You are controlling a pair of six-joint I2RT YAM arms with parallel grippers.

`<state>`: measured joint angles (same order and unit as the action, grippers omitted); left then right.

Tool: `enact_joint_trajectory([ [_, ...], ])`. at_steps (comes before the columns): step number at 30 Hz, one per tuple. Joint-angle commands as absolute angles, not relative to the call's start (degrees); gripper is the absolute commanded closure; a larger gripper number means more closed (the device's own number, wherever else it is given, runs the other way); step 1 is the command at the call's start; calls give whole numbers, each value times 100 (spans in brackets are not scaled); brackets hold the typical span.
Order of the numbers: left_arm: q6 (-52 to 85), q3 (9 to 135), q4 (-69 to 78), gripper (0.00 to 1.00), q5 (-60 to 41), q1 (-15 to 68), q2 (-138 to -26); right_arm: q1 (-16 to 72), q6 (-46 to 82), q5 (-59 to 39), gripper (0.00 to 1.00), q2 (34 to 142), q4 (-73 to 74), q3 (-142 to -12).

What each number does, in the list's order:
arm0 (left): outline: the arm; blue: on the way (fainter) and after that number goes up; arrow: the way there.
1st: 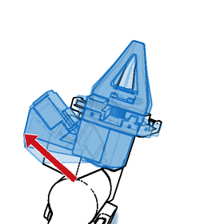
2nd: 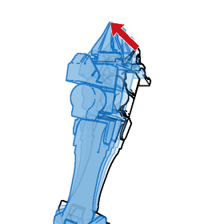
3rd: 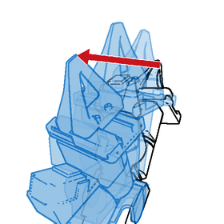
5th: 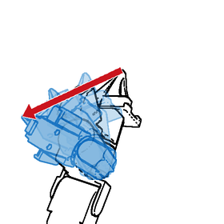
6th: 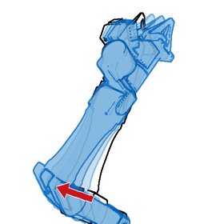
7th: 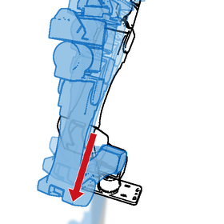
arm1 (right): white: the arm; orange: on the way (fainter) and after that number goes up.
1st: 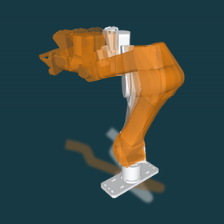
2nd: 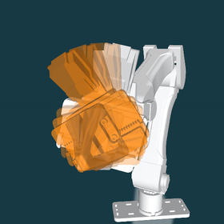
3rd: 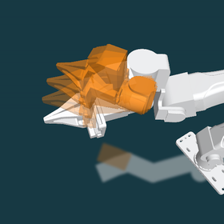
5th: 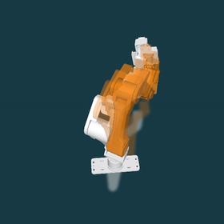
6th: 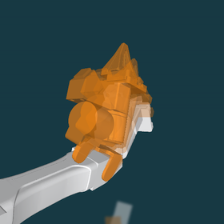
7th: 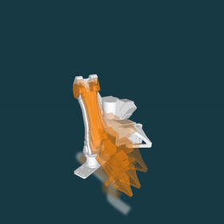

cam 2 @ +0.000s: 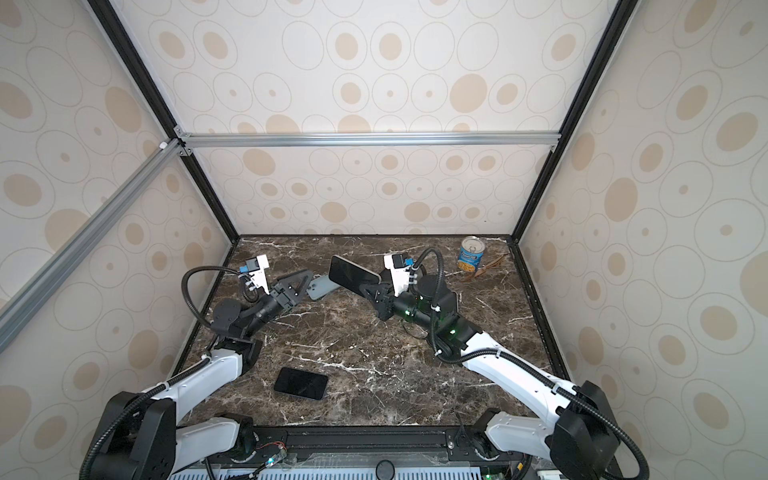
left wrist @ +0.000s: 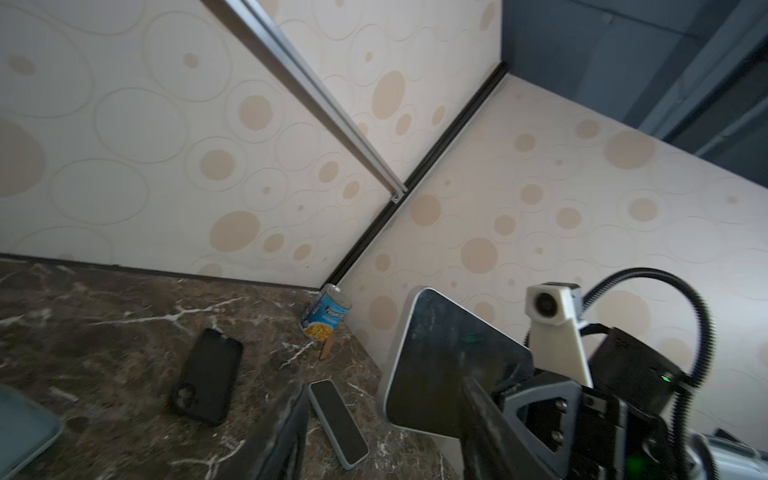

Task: Put the phone into the phone case

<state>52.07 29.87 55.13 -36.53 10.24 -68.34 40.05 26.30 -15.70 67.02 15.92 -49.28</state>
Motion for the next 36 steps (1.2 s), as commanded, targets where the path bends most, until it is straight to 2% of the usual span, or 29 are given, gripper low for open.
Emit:
enact_joint_trajectory([
  [1,3454,3863,2446,44,-2285,992,-6970,4001,2234,-804,100,6425,907,-5286],
  [4,2872,4565,1221,44,-1718,989,-7461,4004,1955,-702,100,6320,416,-5426],
  [8,2539,5616,166,47,-1772,1002,-8415,4007,1709,-536,100,6234,-91,-5569],
  [16,1978,7452,-966,50,-1432,1193,-10454,4008,1735,-424,100,6087,-193,-5396],
  [26,1785,7748,-553,51,-1520,1268,-11603,4005,1940,-352,100,6199,-193,-5130],
  [36,1466,7796,-562,51,-1646,1274,-11911,4002,2012,-555,100,6745,82,-5363],
])
